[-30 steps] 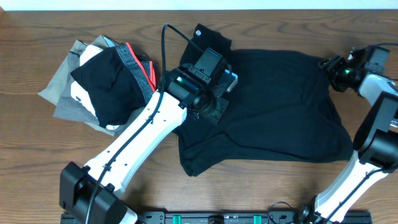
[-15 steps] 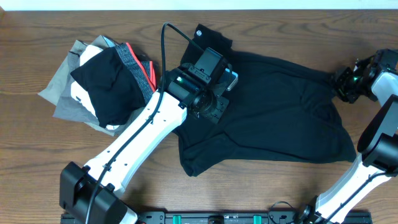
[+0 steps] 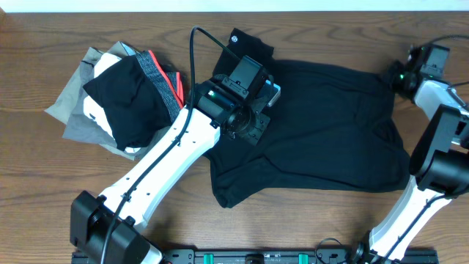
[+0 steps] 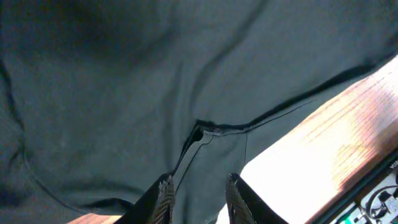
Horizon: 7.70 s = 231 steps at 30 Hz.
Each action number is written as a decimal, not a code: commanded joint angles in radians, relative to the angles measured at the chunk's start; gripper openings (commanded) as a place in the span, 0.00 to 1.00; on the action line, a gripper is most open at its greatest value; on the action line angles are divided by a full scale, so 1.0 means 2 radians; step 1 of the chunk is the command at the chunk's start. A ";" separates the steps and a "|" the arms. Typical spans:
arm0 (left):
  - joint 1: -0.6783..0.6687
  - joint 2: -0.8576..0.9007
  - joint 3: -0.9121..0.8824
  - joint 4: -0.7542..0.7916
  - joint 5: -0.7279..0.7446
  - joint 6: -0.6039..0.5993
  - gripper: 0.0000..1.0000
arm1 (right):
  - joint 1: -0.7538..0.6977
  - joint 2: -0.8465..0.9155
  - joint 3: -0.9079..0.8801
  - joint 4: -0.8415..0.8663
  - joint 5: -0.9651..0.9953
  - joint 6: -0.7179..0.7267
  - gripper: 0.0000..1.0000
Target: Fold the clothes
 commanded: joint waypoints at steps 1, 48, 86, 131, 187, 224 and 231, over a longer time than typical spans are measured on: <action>0.000 -0.002 0.007 0.000 -0.003 -0.004 0.30 | 0.003 0.006 0.010 0.034 -0.020 0.026 0.03; 0.000 -0.002 0.007 0.006 -0.012 0.006 0.32 | -0.001 -0.003 0.035 -0.059 -0.061 -0.010 0.01; 0.020 -0.158 0.034 -0.126 -0.055 -0.042 0.74 | -0.088 -0.203 0.058 -0.488 -0.048 -0.126 0.81; -0.055 0.031 -0.146 -0.033 0.035 -0.025 0.80 | -0.141 -0.218 -0.197 -0.344 0.117 0.007 0.01; -0.053 0.122 -0.201 -0.056 0.051 -0.096 0.06 | -0.154 -0.332 -0.126 -0.392 0.177 -0.015 0.11; 0.021 0.142 -0.174 -0.033 -0.031 -0.090 0.06 | -0.077 -0.126 -0.123 -0.453 0.392 0.035 0.01; 0.048 0.139 -0.174 -0.121 -0.033 -0.075 0.06 | -0.075 -0.165 -0.073 -0.486 0.374 0.036 0.01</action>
